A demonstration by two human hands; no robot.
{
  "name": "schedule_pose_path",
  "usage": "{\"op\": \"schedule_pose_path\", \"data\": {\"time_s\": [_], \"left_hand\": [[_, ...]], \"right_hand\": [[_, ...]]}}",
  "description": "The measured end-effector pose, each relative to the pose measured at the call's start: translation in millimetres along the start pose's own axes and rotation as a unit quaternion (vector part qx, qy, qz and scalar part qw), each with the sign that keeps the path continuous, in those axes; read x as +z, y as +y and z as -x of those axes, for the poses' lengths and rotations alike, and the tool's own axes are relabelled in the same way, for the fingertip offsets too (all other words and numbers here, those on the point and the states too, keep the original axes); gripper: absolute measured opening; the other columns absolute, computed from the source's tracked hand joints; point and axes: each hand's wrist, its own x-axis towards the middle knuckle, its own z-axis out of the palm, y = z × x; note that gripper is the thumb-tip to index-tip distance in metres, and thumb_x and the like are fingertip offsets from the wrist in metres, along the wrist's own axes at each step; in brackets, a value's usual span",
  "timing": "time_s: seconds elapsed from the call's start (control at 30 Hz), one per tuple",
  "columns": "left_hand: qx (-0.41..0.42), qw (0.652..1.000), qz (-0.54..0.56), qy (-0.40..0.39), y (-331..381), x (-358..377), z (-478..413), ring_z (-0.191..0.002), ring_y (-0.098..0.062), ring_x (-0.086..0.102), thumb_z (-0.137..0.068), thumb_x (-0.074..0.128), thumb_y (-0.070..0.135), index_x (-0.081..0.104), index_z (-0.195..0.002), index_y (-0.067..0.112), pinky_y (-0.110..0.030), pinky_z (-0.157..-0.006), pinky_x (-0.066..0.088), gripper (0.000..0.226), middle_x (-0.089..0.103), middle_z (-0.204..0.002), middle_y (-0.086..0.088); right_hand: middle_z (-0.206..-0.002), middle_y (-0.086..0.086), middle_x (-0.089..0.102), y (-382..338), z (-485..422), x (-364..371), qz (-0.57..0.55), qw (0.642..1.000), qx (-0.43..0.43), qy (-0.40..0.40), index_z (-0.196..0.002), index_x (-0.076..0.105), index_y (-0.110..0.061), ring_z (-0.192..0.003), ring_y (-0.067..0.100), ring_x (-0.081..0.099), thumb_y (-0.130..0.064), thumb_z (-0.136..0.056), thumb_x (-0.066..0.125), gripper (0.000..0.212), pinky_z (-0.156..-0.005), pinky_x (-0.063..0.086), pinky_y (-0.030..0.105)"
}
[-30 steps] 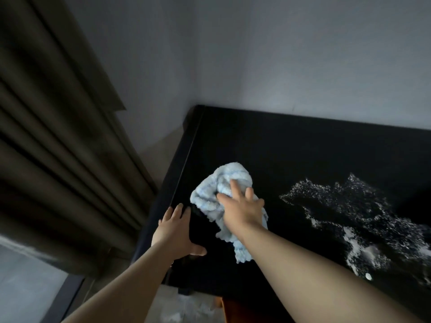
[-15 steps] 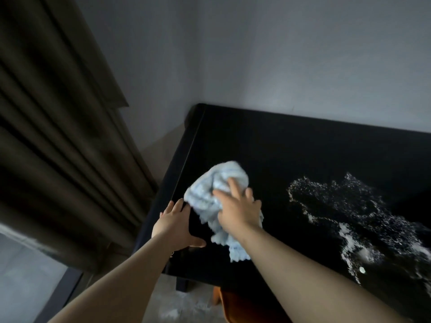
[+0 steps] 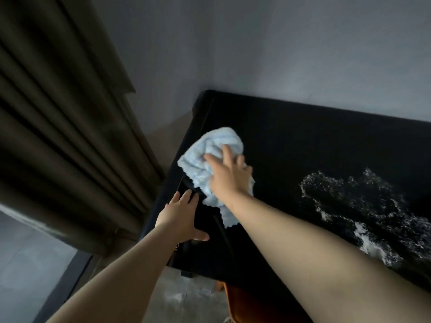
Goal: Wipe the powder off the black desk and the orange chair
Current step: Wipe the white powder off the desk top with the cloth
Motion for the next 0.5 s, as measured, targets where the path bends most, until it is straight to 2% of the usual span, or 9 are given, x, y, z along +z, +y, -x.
{"op": "schedule_pose_path", "data": {"time_s": [0.07,0.1,0.23,0.3,0.5], "left_hand": [[0.0,1.0,-0.004,0.002,-2,2,-1,-0.146,-0.022,-0.006,-0.066,0.069,0.066,-0.001,-0.151,0.02,-0.04,-0.118,0.019,0.12,-0.006,-0.159,0.005],[0.001,1.0,-0.006,0.005,-2,2,-2,-0.146,-0.022,-0.006,-0.066,0.069,0.066,-0.002,-0.151,0.02,-0.04,-0.118,0.019,0.12,-0.006,-0.159,0.005],[0.004,1.0,-0.008,0.003,-1,-1,0,-0.146,-0.023,-0.005,-0.065,0.069,0.067,-0.002,-0.151,0.022,-0.041,-0.117,0.02,0.12,-0.006,-0.159,0.004],[0.005,1.0,-0.005,-0.001,0,-4,2,-0.146,-0.023,-0.005,-0.066,0.07,0.066,-0.002,-0.151,0.022,-0.041,-0.117,0.021,0.12,-0.006,-0.159,0.003],[0.004,1.0,0.001,-0.014,4,-8,5,-0.146,-0.026,-0.006,-0.068,0.071,0.062,-0.002,-0.151,0.019,-0.043,-0.118,0.018,0.119,-0.007,-0.159,0.0]], "right_hand": [[-0.154,-0.002,-0.01,-6,-14,10,0.049,0.995,-0.014,-0.085,-0.139,0.024,-0.047,-0.13,0.033,0.013,-0.016,-0.086,0.051,0.067,-0.098,0.031,0.05],[-0.155,-0.002,-0.014,-2,-18,13,0.059,0.993,-0.016,-0.103,-0.14,0.024,-0.047,-0.132,0.034,0.01,-0.013,-0.085,0.048,0.068,-0.099,0.03,0.052],[-0.155,0.0,-0.01,20,-18,12,0.055,0.995,-0.005,-0.088,-0.137,0.029,-0.044,-0.129,0.033,0.014,-0.013,-0.084,0.047,0.064,-0.095,0.029,0.046],[-0.153,0.0,-0.007,37,-13,7,0.047,0.995,0.026,-0.082,-0.134,0.031,-0.043,-0.125,0.032,0.019,-0.016,-0.085,0.05,0.059,-0.089,0.027,0.042],[-0.154,-0.004,-0.002,107,30,-6,0.038,0.987,0.143,-0.061,-0.13,0.034,-0.045,-0.123,0.028,0.023,-0.025,-0.093,0.045,0.044,-0.09,0.033,0.043]]}}
